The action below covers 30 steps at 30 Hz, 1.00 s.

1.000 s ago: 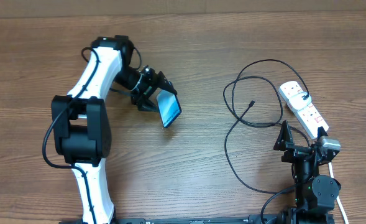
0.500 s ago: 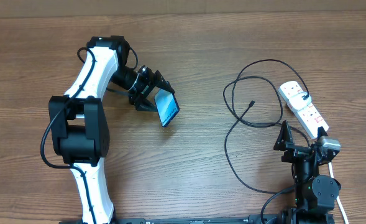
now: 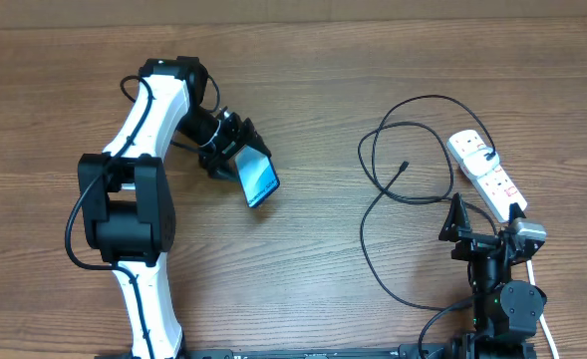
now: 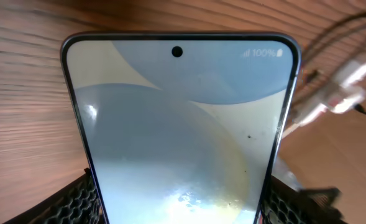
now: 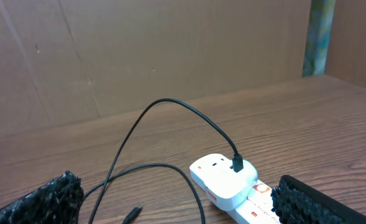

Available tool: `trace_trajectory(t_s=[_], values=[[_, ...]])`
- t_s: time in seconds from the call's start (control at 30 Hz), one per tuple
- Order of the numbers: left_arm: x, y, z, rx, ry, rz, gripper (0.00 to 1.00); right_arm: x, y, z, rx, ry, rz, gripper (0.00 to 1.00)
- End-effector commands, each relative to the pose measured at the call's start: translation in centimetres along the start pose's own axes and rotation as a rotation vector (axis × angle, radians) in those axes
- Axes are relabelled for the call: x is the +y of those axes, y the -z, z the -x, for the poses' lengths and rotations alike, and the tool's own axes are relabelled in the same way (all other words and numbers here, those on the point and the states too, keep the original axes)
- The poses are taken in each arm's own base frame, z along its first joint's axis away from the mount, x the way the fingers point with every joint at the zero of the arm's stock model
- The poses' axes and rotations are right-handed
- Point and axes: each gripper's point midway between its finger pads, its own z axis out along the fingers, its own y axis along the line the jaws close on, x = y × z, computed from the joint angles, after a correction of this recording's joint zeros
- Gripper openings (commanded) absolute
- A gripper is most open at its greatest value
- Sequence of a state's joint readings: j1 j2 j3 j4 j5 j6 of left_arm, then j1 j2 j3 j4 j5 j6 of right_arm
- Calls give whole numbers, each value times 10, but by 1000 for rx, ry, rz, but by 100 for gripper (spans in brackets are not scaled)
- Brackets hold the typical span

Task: Plug charger to phone and switch on socket
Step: 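Lift the smartphone with the left gripper and tilt it upright, then move the right gripper toward the phone held by the left gripper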

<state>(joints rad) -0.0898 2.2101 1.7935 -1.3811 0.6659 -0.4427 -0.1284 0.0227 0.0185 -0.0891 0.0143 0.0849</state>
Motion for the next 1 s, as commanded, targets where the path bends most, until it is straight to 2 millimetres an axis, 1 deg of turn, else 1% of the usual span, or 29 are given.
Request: trace_trajectory(t_s=[0.0, 0.07, 0.1, 0.17, 0.23, 0.27, 0.3, 0.4, 0.53, 0.67, 0.77, 0.87, 0.97], values=[[2, 5, 3, -35, -15, 36, 4, 2, -1, -3, 2, 4, 8, 100], [0, 6, 3, -38, -15, 32, 4, 9, 0, -5, 12, -28, 51, 100], [0, 6, 3, -39, -12, 31, 4, 18, 0, -5, 20, -112, 104, 100], [0, 7, 3, -38, -13, 29, 4, 42, 4, -6, 70, -378, 237, 100], [-1, 7, 3, -37, -13, 23, 4, 70, 14, -8, 188, -692, 386, 100], [-1, 7, 3, -39, -14, 23, 4, 81, 19, -10, 247, -797, 437, 100], [-1, 7, 4, -39, -15, 22, 4, 85, 22, -10, 281, -863, 457, 100], [-2, 7, 4, -39, -15, 22, 4, 85, 22, -10, 312, -981, 443, 100], [-2, 7, 5, -43, -18, 21, 4, 88, 23, -11, 324, -983, 457, 100], [-3, 7, 7, -50, -24, 18, 4, 97, 29, -11, 358, -966, 511, 100], [-4, 7, 8, -57, -25, 15, 4, 103, 33, -11, 356, -884, 561, 100], [-4, 7, 9, -62, -5, 15, 4, 111, 40, -6, 355, -824, 627, 100], [-11, 8, 10, -77, 10, 7, 4, 118, 45, -1, 355, -767, 671, 100]])
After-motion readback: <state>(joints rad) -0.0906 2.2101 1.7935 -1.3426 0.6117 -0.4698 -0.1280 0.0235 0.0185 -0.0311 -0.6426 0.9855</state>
